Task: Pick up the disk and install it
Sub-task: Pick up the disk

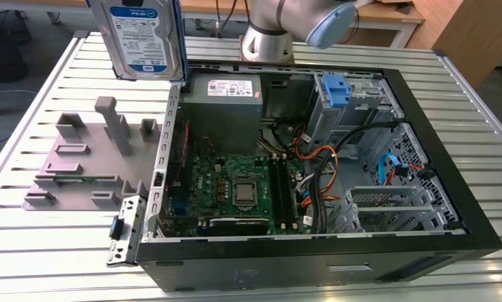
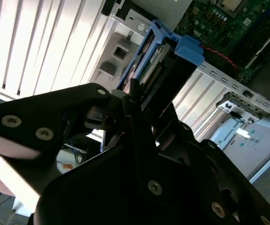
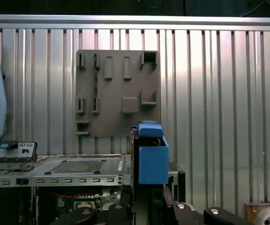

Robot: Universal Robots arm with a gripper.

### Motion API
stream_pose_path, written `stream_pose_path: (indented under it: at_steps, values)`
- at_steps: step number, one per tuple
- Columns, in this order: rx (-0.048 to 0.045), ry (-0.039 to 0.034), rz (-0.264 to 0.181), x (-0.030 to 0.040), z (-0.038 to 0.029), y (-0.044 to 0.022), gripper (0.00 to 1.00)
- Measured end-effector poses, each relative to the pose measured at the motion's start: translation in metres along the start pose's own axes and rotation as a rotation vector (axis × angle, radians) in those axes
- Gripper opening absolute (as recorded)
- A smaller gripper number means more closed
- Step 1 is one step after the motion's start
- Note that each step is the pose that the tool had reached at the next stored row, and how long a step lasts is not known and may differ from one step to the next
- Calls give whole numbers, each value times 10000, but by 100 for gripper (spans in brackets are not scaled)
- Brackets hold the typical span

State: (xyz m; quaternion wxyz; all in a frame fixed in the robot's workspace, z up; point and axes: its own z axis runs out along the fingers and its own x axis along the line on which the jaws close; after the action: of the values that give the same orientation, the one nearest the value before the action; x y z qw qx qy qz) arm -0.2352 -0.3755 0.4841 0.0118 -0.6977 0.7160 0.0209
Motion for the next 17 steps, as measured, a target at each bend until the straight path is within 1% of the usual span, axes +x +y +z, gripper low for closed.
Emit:
stream_pose_path:
  at_steps: [2, 5, 13, 15, 17]
  values:
    - [-1, 0, 1, -1, -1, -35, 35]
    - [0, -1, 0, -1, -1, -59, 35]
    - [-1, 0, 0, -2, -1, -74, 35]
    - [-5, 1, 0, -2, -2, -110, 35]
    - [-14, 1, 1, -4, -3, -164, 35]
